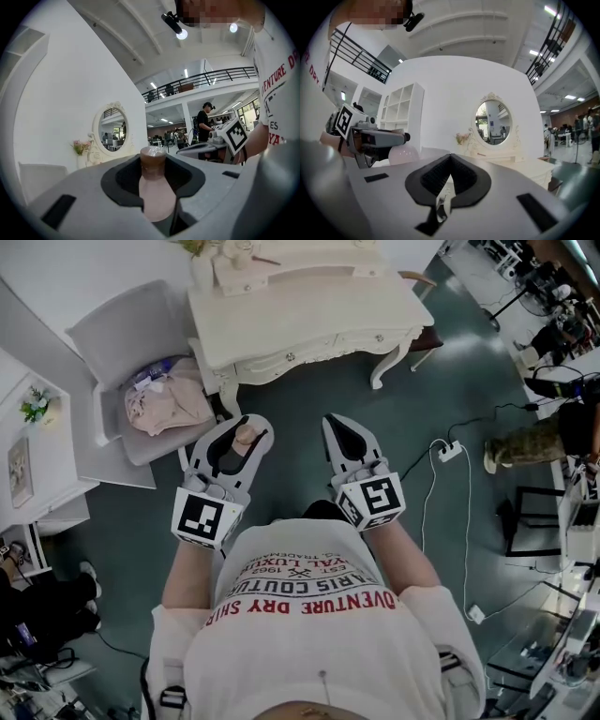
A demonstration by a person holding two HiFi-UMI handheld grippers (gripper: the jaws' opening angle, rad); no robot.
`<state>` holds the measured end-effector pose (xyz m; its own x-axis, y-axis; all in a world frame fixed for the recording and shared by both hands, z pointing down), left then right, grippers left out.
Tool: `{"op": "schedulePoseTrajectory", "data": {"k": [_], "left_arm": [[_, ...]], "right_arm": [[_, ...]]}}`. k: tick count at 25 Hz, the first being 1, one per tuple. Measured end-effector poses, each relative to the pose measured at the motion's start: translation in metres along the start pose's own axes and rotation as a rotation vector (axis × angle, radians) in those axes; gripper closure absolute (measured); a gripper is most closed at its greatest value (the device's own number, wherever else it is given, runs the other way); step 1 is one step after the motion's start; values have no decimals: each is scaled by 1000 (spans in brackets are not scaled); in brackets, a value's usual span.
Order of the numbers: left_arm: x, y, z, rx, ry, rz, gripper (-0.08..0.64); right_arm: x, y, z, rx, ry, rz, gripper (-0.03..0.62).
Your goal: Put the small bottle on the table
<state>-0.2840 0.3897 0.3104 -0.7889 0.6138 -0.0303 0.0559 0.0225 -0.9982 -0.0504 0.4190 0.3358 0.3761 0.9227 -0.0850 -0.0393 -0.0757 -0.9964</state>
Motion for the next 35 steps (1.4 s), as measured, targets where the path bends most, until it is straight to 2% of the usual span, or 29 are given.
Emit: {"op": "schedulePoseTrajectory", "data": {"k": [3, 5, 8, 10, 17, 23, 29, 35], "left_arm": [[-14, 2, 6, -8, -10, -35, 419], [-32, 2, 9, -23, -24, -36, 419], [-73, -3, 22, -29, -25, -5, 419], [-106, -4, 37, -23, -9, 2, 419], [-231, 14, 89, -20, 62, -18, 419], [-329, 19, 117, -25, 100, -25, 419], [-398, 18, 137, 0, 118, -3, 419], [-439, 4, 166, 20, 124, 28, 419]], "right_arm": [[-50, -53, -12, -102, 186, 168, 594], [-87, -78, -8, -116, 312, 233, 593], [-127, -79, -13, -99, 467, 163, 593], [-149, -74, -34, -90, 531, 115, 594], [-228, -50, -155, -43, 568, 94, 594], [-280, -28, -242, -16, 604, 53, 594], [-315, -30, -299, -35, 603, 79, 593], [-351, -40, -329, -60, 591, 101, 592]]}}
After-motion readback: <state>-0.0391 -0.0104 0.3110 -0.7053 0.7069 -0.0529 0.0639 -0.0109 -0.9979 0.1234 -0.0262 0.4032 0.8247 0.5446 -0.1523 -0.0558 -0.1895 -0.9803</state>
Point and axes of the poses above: the fingertips, and each gripper's own axes: x backward along the fingers, z to its left, y out of its top, the point moved 10 cm from there along x, backward along the fingers
